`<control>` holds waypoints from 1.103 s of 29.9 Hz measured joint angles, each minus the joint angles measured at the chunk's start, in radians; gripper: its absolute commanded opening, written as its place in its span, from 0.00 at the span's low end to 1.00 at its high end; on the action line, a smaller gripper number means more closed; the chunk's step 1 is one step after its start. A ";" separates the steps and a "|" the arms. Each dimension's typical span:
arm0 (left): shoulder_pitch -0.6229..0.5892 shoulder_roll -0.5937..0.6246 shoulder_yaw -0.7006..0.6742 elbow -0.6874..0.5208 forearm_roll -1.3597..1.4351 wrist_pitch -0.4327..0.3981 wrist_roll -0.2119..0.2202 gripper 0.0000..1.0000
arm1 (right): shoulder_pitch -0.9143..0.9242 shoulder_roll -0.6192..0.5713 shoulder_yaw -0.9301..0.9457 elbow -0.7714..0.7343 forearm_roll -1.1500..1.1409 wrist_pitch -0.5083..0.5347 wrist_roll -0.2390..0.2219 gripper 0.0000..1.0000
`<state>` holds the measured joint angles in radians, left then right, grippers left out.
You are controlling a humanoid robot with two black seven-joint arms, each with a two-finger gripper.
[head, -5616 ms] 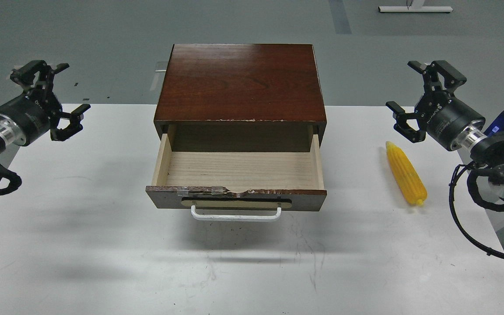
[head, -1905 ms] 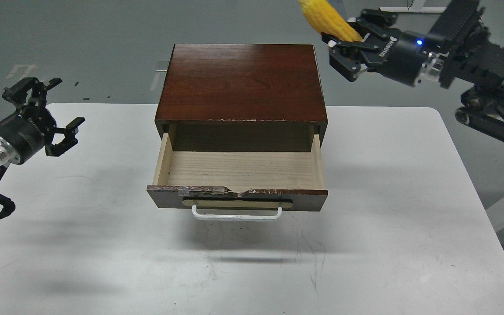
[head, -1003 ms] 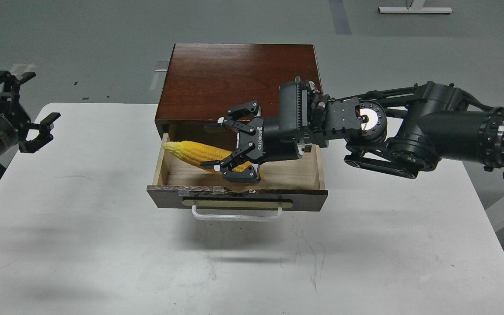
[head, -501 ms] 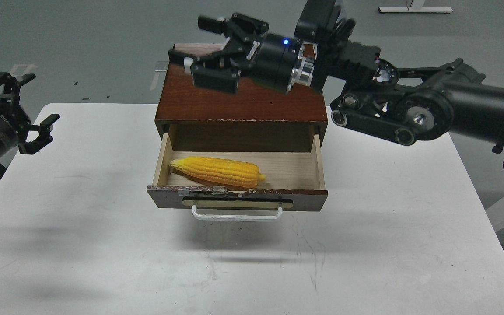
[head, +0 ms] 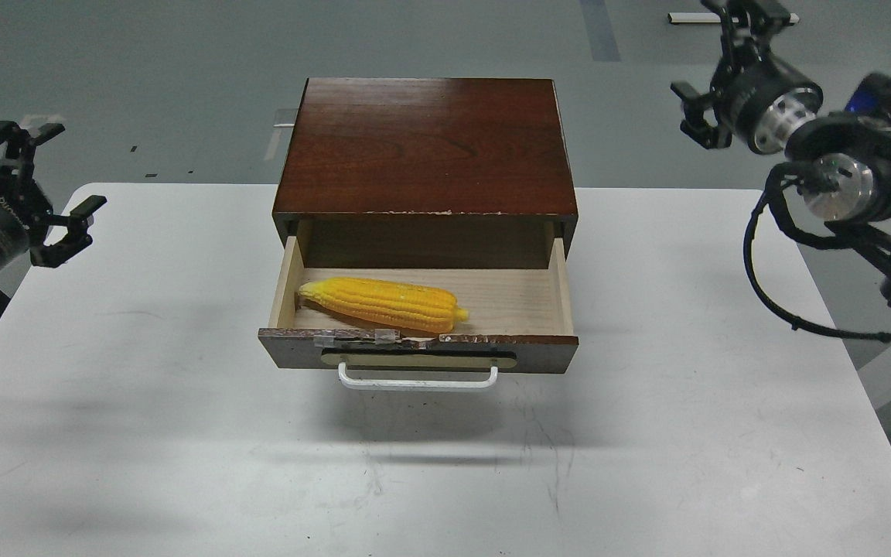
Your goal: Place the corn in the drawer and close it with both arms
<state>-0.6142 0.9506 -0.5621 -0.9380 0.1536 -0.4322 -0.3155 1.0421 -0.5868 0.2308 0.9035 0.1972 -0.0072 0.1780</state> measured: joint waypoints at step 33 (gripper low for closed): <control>-0.026 0.153 0.068 -0.827 1.004 -0.056 -0.173 0.00 | -0.174 -0.058 0.020 -0.048 -0.026 0.035 0.089 1.00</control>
<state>-0.6404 1.1037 -0.4942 -1.7646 1.1579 -0.4886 -0.4888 0.8678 -0.6449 0.2507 0.8551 0.1716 0.0277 0.2672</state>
